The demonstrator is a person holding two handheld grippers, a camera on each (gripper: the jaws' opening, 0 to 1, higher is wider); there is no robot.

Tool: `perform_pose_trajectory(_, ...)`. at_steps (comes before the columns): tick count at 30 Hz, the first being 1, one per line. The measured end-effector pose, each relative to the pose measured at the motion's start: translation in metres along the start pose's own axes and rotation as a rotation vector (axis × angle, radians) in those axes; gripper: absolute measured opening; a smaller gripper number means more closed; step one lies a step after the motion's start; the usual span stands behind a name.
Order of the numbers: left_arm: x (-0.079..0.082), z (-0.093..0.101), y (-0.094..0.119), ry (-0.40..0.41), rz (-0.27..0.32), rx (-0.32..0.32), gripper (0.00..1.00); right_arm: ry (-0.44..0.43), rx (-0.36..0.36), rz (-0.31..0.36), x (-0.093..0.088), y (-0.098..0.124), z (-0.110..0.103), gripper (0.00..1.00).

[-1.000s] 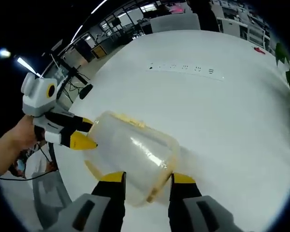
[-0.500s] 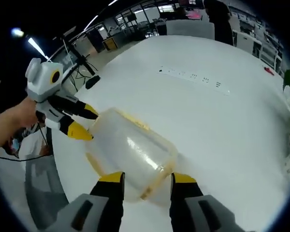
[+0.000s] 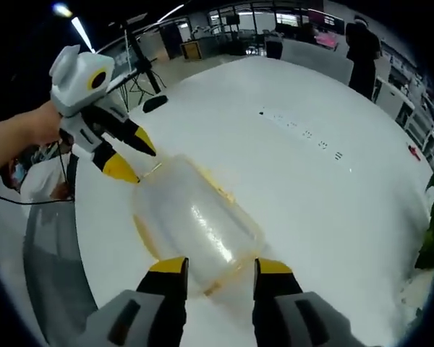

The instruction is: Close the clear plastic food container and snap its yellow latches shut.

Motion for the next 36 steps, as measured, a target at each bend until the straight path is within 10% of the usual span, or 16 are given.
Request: perform_pose_trajectory(36, 0.018, 0.019, -0.001, -0.418, -0.122, -0.020, 0.30, 0.344, 0.113, -0.086, 0.017, 0.002, -0.027, 0.27)
Point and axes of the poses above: the point that each gripper's makers call its tool centre point, and the gripper's own axes: y roughly backward along the fingers, z roughly to its right, x roughly out of its top, the point moved 5 cm from there along y, roughly backward along the fingers, and after that the axes turned 8 degrees about -y, right-handed, at the moved point
